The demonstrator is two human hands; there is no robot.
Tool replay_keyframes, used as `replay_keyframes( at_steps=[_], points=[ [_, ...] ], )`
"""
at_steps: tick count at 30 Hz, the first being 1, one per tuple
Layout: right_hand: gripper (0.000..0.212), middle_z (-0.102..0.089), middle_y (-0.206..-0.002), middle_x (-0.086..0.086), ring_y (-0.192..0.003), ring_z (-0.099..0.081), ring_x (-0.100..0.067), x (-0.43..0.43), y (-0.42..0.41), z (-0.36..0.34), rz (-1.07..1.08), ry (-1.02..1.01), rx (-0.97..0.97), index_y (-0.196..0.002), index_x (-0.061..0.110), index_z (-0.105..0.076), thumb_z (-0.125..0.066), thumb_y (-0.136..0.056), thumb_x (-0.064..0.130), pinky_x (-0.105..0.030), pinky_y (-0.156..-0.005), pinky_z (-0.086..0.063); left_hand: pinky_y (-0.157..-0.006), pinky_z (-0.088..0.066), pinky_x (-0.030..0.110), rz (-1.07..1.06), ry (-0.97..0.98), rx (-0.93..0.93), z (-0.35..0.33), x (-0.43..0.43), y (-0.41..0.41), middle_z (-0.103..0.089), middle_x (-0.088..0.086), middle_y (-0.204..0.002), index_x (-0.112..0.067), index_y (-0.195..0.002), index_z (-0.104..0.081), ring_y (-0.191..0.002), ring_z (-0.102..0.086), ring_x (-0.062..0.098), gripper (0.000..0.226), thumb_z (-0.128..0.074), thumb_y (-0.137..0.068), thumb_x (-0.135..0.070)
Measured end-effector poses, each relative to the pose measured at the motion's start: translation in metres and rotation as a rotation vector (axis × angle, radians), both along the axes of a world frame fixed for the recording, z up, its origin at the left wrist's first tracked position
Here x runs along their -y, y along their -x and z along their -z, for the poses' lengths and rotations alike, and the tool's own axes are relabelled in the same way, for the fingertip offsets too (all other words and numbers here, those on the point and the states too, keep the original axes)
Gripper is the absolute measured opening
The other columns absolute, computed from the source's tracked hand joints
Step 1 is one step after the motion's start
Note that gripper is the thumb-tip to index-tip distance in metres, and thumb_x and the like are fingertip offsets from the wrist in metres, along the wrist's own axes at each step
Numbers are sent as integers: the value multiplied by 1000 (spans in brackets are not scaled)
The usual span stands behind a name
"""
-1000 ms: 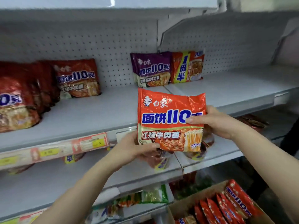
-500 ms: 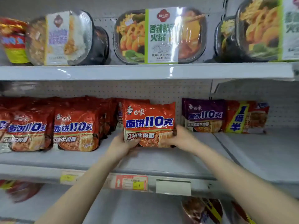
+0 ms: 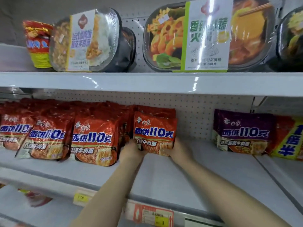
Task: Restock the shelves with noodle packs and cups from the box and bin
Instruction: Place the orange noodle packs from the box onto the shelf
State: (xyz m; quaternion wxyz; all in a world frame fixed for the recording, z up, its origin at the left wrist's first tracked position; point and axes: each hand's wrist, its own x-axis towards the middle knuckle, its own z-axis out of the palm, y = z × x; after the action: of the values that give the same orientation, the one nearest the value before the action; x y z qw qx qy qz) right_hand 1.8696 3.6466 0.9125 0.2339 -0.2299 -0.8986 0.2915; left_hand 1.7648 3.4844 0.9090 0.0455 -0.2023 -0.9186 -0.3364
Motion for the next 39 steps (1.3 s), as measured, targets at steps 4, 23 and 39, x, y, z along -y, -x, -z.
replay_keyframes(
  at_steps=[4,23,39],
  points=[
    [62,-71,-112,11,-99,-68,-17,-3,10,-7,101,-25,58,-120,38,-58,-68,-69,72,-35,-82,-53,-88,-48,40,-112,152,-79,3,-8,2,-55,8,-129,-15,-128,-47,-116,-57,33,56,-52,-91,-57],
    [49,-58,-121,3,-112,-54,-12,2,-86,-56,-135,270,189,-133,13,-54,-68,-91,33,-20,-89,-43,-112,-37,46,214,717,127,-45,-14,-33,-42,12,-151,-11,-147,-39,-137,-40,33,67,-41,-93,-49],
    [46,-56,-134,-3,-127,-48,-19,-44,-431,-22,544,-170,-57,-130,15,-58,-70,-88,28,-21,-102,-31,-95,-51,39,1087,72,-257,-56,-144,-337,-68,0,-124,-23,-123,-66,-112,-62,23,32,-43,-101,-25]
  ],
)
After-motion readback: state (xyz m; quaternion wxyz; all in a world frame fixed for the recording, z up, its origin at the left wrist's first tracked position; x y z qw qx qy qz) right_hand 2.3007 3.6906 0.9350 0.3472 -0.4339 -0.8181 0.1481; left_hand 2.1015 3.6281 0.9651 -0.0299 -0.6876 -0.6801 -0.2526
